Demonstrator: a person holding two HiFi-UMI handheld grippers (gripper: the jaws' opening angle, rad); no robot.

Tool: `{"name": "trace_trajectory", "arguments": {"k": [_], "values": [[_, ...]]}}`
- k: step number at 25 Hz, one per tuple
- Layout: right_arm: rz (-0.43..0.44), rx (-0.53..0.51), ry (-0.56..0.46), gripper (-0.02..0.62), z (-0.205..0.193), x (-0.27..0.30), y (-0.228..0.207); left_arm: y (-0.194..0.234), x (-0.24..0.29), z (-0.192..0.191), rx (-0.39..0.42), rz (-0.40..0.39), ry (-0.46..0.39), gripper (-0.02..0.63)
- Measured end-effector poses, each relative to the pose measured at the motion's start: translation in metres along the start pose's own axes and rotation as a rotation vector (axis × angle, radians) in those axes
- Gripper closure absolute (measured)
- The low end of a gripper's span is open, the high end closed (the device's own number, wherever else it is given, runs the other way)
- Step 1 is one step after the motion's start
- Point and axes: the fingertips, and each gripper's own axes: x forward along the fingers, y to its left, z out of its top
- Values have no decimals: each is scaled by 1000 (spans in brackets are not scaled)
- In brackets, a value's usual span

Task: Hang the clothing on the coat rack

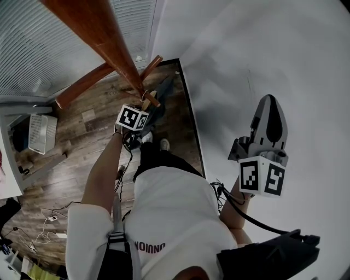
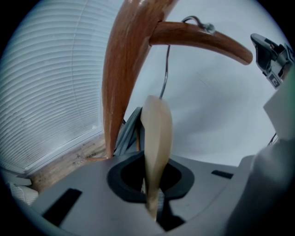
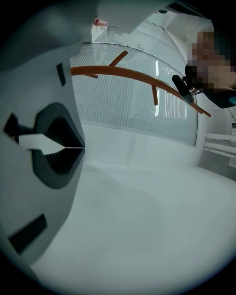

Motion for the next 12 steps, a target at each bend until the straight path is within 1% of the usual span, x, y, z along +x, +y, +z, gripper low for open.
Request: {"name": "trace_trajectory", "arguments": {"k": [6, 12], "values": [[-16, 3, -1, 574, -1, -1, -5, 9, 2, 2, 8, 25, 3, 571], [-21, -3, 11, 574, -2, -2, -7, 11, 4, 3, -7, 31, 10, 571]]}}
